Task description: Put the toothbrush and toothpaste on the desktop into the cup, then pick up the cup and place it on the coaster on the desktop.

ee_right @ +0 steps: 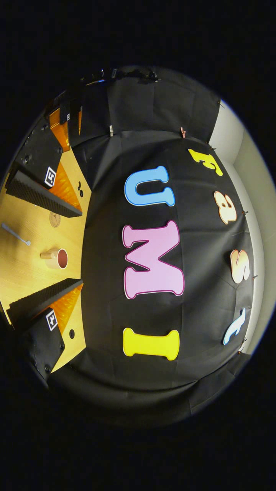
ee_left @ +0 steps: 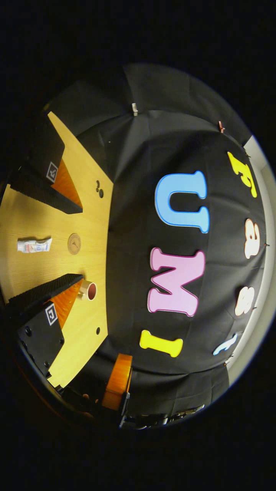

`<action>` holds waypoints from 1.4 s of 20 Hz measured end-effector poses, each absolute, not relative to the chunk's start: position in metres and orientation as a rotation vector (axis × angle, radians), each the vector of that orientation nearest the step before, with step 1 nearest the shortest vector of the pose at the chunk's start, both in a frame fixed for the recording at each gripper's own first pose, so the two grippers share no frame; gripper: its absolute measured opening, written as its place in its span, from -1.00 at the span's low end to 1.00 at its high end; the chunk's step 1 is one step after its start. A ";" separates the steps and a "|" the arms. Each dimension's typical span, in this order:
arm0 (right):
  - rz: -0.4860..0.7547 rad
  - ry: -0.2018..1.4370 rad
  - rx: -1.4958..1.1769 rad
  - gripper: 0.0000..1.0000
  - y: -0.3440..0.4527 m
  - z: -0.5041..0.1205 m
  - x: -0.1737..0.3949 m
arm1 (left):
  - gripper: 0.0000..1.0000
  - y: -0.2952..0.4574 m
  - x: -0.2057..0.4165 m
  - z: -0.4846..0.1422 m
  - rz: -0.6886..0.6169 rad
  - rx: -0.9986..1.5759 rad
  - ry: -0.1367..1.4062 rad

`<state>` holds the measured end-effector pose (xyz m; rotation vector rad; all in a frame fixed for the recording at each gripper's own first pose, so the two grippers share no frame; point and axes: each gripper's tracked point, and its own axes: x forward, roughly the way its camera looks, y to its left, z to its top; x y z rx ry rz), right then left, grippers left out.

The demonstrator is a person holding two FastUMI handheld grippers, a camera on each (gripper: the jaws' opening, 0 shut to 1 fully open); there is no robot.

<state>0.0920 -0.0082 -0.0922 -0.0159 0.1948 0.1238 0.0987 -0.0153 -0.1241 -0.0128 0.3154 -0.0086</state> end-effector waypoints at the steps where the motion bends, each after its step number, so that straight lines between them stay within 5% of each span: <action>1: 0.124 0.201 -0.022 0.96 -0.012 -0.098 0.095 | 0.96 -0.016 0.103 -0.138 -0.008 -0.015 0.342; 16: 0.051 0.443 0.077 0.96 -0.078 -0.205 0.113 | 0.94 -0.017 0.139 -0.327 -0.023 0.131 0.776; 28: 0.020 0.547 0.172 0.96 -0.086 -0.255 0.099 | 0.84 -0.015 0.133 -0.382 -0.032 0.115 0.951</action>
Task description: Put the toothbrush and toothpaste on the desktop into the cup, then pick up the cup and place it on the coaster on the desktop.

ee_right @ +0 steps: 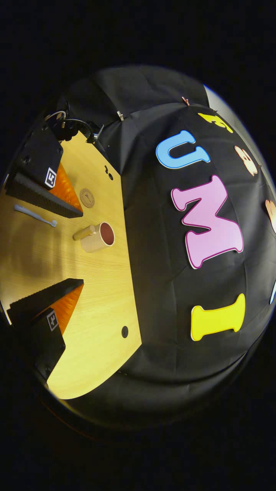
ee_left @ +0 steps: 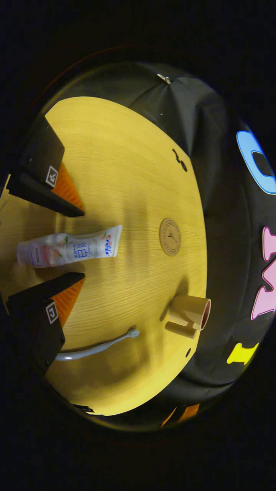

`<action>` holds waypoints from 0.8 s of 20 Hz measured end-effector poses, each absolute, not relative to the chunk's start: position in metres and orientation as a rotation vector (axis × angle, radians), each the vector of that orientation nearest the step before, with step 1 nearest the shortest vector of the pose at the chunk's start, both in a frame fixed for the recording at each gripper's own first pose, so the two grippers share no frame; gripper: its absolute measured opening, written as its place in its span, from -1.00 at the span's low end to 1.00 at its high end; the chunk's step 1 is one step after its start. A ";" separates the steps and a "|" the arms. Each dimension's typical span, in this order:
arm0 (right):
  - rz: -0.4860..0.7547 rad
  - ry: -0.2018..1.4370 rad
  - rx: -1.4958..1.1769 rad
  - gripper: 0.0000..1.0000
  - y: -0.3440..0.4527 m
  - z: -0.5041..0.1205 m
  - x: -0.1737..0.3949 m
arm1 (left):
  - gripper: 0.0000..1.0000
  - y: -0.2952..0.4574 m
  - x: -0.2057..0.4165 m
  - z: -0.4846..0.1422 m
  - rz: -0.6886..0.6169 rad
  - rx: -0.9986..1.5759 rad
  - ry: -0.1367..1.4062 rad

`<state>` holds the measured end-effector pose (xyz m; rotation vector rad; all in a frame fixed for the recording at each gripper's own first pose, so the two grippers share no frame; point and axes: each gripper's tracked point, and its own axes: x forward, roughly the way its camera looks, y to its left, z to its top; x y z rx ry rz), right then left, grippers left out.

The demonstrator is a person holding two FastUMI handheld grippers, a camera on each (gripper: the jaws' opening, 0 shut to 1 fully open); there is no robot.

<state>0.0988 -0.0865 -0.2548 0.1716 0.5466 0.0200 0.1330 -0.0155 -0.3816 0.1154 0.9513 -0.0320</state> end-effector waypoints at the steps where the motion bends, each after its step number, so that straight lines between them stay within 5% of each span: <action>1: 0.021 0.559 0.180 0.96 -0.085 -0.259 0.097 | 0.84 -0.016 0.133 -0.384 -0.034 0.100 0.963; 5: 0.042 0.572 0.181 0.96 -0.068 -0.265 0.092 | 0.61 -0.014 0.132 -0.384 -0.053 0.078 0.992; 9: 0.046 0.607 0.169 0.96 -0.054 -0.273 0.084 | 0.00 -0.020 0.132 -0.385 -0.091 0.108 0.997; 16: 0.031 0.687 0.132 0.96 -0.031 -0.292 0.068 | -0.29 -0.019 0.132 -0.382 -0.178 0.081 1.003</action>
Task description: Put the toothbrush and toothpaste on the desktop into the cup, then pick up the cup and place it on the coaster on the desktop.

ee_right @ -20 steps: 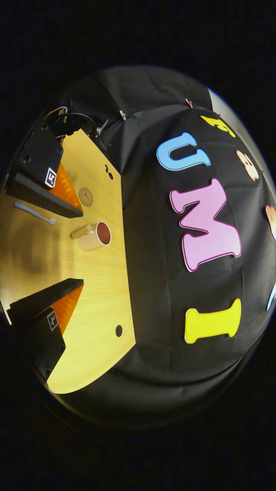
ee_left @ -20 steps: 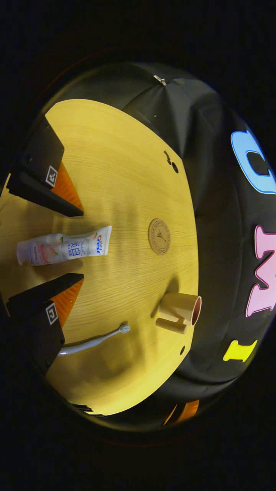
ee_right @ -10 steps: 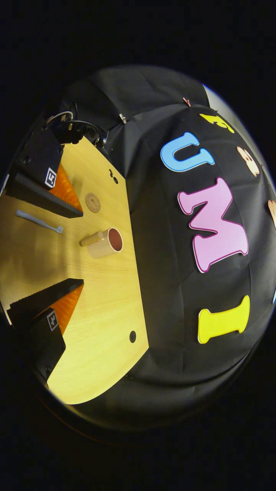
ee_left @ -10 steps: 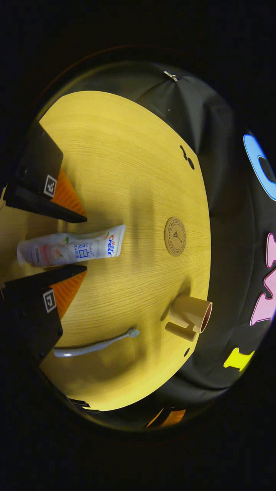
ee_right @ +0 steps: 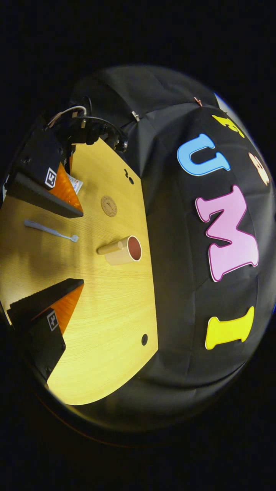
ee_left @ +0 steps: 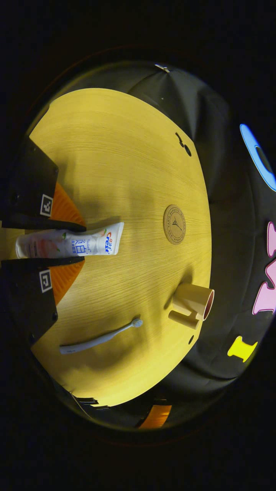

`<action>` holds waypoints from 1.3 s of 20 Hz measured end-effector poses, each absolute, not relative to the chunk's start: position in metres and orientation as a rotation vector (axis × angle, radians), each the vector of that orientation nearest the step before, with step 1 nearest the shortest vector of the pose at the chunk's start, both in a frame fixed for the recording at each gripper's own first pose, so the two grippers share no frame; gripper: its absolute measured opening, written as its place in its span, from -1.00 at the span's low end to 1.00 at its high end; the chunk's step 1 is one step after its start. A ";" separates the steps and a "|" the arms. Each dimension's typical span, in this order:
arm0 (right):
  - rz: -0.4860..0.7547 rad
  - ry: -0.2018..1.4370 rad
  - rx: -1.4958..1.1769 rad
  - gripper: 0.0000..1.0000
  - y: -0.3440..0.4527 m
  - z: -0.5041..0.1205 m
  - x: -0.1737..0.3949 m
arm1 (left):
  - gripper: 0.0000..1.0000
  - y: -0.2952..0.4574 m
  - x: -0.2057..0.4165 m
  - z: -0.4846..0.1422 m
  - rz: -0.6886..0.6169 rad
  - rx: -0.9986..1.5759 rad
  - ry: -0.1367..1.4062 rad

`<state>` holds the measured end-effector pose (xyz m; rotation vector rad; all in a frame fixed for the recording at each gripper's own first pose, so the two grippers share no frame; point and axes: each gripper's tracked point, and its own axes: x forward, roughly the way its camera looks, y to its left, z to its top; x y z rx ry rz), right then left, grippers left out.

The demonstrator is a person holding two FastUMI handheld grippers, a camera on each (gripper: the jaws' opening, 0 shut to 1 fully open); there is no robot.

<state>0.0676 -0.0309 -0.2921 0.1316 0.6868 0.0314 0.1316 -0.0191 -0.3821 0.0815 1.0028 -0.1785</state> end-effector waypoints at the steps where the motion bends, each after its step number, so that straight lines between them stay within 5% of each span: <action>1: 0.029 0.700 0.134 0.96 -0.028 -0.296 0.065 | -0.29 -0.019 0.131 -0.381 -0.186 0.068 1.004; 19: 0.039 1.081 -0.027 0.97 0.010 -0.420 0.058 | -0.22 -0.001 0.105 -0.332 -0.153 -0.143 0.890; 26: -0.003 1.147 -0.058 0.76 0.009 -0.443 0.055 | -0.31 0.014 0.095 -0.329 -0.121 -0.164 0.887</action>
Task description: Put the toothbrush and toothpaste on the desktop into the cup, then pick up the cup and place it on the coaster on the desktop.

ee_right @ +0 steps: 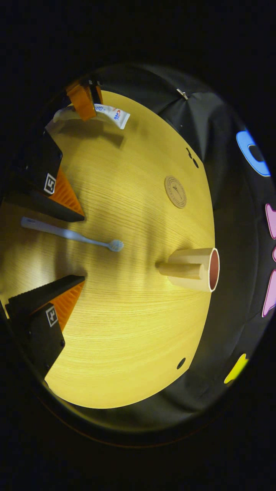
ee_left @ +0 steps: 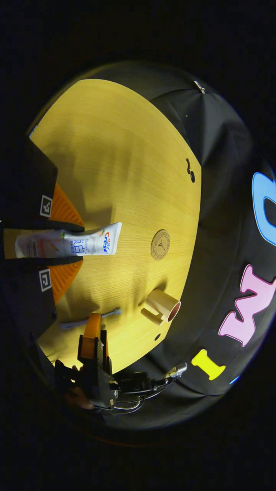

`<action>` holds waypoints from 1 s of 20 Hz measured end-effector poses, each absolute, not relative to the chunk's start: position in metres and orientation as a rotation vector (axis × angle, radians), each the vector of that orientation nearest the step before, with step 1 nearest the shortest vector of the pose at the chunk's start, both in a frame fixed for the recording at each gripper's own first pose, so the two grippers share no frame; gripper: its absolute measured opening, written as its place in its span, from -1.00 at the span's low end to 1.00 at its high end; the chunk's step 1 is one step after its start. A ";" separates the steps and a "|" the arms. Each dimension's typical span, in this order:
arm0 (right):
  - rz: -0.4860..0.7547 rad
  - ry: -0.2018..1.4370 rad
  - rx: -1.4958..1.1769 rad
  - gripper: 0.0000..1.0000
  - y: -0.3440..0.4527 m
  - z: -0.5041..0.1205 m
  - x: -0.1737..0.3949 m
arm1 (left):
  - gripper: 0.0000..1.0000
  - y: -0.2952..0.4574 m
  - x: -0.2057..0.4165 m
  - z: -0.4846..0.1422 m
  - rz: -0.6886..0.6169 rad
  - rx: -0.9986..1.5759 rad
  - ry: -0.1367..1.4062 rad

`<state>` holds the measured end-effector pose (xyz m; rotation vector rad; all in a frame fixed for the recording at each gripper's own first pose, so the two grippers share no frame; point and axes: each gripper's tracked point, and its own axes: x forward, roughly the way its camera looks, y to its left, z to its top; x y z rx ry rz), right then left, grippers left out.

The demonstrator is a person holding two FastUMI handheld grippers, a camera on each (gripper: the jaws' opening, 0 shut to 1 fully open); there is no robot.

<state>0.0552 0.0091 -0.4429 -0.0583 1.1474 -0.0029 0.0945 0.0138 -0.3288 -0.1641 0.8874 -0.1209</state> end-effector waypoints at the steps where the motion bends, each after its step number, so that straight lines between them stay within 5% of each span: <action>1: 0.002 1.140 -0.073 0.73 0.010 -0.446 0.059 | -0.31 0.015 0.094 -0.329 -0.121 -0.164 0.889; 5: -0.019 1.153 -0.088 0.41 0.018 -0.450 0.059 | -0.31 0.018 0.093 -0.328 -0.129 -0.158 0.893; 10: -0.020 1.153 -0.127 -0.72 0.031 -0.446 0.057 | -0.31 0.015 0.093 -0.327 -0.147 -0.140 0.889; 20: 0.088 1.192 -0.065 -0.89 0.039 -0.444 0.051 | -0.31 0.000 0.095 -0.330 -0.157 -0.124 0.898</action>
